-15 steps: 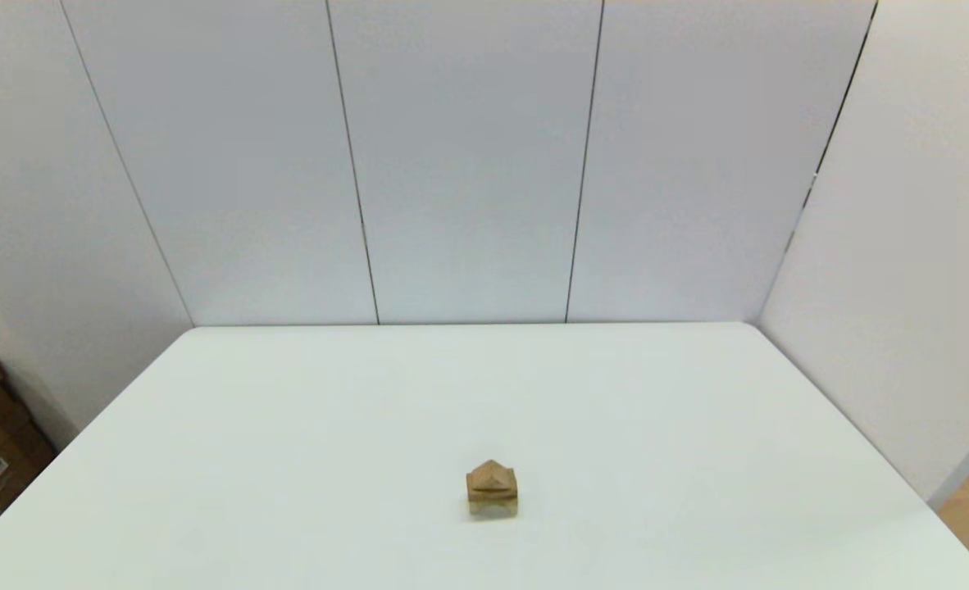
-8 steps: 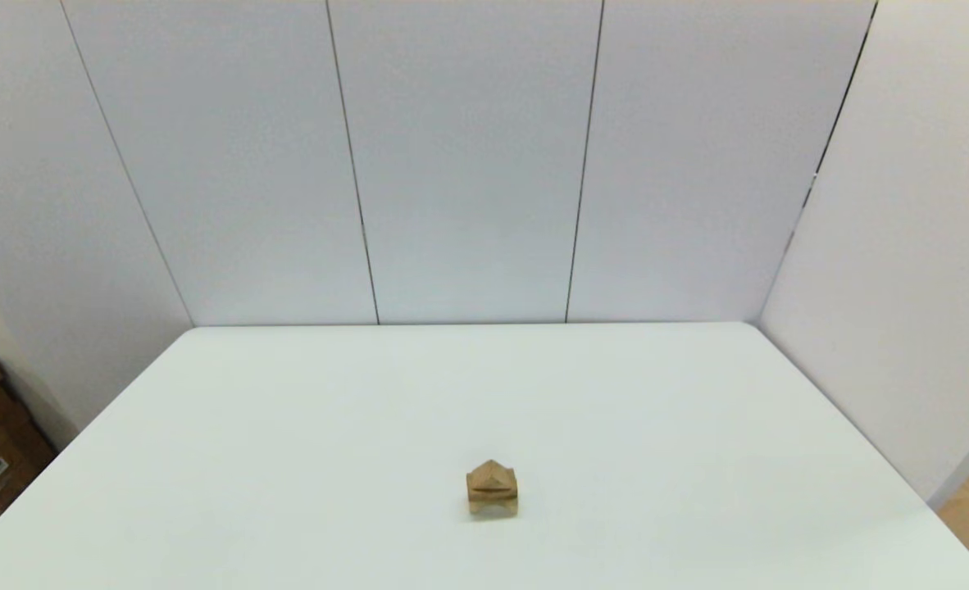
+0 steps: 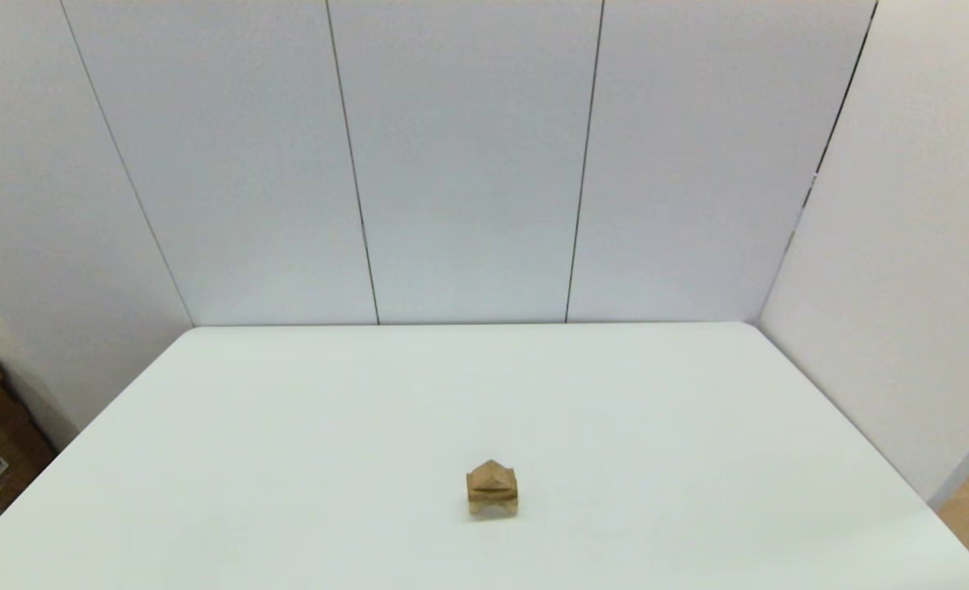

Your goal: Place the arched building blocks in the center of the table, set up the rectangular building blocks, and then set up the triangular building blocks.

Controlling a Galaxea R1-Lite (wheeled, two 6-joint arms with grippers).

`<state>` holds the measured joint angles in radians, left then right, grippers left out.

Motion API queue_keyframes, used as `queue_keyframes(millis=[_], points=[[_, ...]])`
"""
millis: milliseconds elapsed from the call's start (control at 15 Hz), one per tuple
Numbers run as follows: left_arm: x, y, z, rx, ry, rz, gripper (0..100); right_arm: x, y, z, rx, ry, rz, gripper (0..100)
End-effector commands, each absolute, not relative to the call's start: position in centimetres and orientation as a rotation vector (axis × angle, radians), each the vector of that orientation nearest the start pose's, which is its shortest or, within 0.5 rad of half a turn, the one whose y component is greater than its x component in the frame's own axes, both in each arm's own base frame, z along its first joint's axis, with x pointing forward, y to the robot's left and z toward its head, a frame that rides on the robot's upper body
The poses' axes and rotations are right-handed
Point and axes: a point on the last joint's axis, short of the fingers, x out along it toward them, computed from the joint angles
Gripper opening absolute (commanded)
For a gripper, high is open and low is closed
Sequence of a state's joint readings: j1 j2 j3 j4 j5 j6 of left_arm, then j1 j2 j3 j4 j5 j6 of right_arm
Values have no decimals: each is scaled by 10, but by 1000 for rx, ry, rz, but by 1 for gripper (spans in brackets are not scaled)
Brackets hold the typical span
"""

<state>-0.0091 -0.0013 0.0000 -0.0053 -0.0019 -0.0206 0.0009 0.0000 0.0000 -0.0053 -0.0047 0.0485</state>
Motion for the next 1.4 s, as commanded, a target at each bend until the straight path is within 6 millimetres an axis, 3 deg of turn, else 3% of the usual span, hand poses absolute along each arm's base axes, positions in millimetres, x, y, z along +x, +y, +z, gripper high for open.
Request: queue_keyframes(millis=[67, 1400], points=[[-23, 0, 76, -54, -6, -9, 100, -23, 0, 76, 49, -6, -4, 100], [-23, 1, 76, -91, -9, 20, 100, -23, 0, 76, 49, -6, -3, 100]])
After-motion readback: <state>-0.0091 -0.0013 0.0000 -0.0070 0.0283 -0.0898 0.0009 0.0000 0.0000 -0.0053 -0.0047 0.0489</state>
